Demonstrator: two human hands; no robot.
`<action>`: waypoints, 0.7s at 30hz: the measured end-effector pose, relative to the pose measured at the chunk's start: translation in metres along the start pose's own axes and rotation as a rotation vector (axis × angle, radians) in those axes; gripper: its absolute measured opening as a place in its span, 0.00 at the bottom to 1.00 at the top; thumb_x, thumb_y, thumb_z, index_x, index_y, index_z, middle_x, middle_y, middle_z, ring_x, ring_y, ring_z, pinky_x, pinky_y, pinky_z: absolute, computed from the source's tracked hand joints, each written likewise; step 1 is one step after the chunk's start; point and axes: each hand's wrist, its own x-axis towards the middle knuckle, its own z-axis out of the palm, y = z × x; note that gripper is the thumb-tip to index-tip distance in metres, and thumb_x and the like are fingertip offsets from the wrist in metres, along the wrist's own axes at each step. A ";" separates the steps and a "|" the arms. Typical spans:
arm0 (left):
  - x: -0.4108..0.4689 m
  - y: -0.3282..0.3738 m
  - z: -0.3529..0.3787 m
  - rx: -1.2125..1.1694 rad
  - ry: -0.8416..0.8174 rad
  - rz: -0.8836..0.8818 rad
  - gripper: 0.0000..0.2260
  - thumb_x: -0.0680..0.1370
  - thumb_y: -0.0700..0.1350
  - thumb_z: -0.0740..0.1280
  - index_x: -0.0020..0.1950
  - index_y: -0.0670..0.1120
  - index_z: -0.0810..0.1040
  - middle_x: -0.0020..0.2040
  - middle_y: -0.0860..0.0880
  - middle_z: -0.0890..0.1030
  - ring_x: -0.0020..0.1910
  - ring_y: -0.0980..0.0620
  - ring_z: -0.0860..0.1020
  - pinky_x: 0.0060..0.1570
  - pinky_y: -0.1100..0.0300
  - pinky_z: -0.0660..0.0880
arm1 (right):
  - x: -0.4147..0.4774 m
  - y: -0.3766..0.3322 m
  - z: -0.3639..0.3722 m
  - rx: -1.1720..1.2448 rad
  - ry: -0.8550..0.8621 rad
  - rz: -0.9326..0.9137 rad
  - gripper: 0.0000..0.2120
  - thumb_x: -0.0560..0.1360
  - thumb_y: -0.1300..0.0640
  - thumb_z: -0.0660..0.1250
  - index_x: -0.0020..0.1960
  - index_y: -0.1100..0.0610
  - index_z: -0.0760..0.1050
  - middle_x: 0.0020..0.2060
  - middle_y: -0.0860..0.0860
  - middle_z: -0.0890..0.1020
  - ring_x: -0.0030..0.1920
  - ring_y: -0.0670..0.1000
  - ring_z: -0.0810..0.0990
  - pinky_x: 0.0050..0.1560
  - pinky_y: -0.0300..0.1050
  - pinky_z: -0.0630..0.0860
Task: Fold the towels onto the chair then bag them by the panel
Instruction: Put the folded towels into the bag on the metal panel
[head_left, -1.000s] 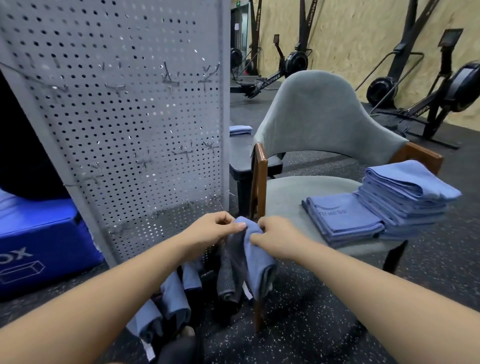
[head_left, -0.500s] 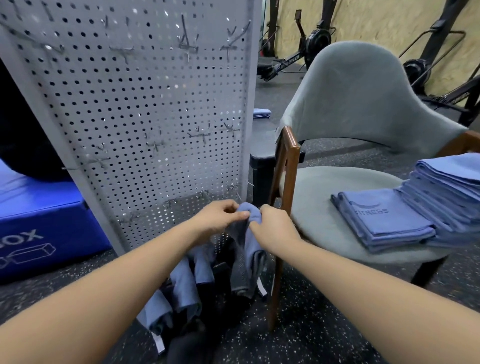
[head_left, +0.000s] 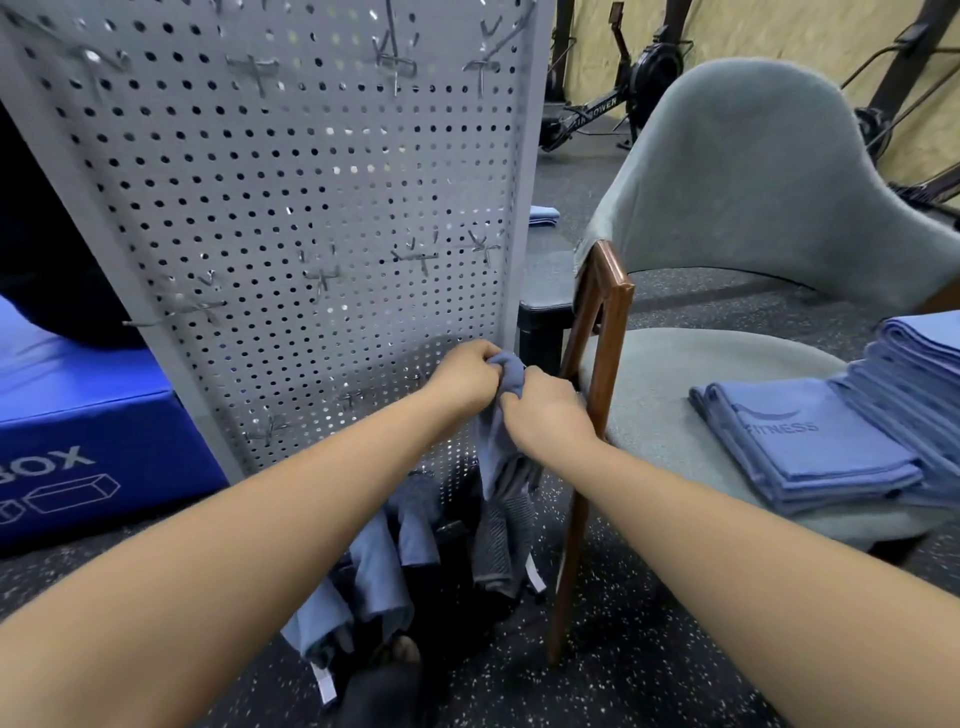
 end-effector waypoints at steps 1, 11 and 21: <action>0.002 0.001 0.001 0.009 0.036 -0.010 0.11 0.82 0.36 0.61 0.57 0.45 0.81 0.52 0.44 0.84 0.47 0.46 0.79 0.46 0.55 0.77 | 0.003 -0.003 -0.001 0.012 0.005 0.005 0.13 0.85 0.51 0.60 0.63 0.58 0.74 0.57 0.59 0.81 0.53 0.61 0.79 0.50 0.50 0.72; 0.010 0.030 -0.013 0.535 -0.196 -0.104 0.07 0.82 0.37 0.64 0.59 0.43 0.78 0.53 0.43 0.79 0.49 0.43 0.77 0.45 0.56 0.74 | 0.014 -0.012 0.006 -0.071 -0.164 0.061 0.11 0.83 0.53 0.63 0.62 0.57 0.77 0.57 0.59 0.82 0.56 0.63 0.82 0.49 0.49 0.75; 0.040 0.046 -0.031 0.584 -0.354 -0.012 0.17 0.80 0.35 0.69 0.68 0.42 0.82 0.62 0.37 0.85 0.50 0.43 0.86 0.55 0.50 0.85 | 0.038 -0.023 -0.014 -0.342 -0.240 -0.030 0.18 0.83 0.55 0.57 0.71 0.51 0.72 0.55 0.58 0.79 0.53 0.63 0.79 0.46 0.51 0.77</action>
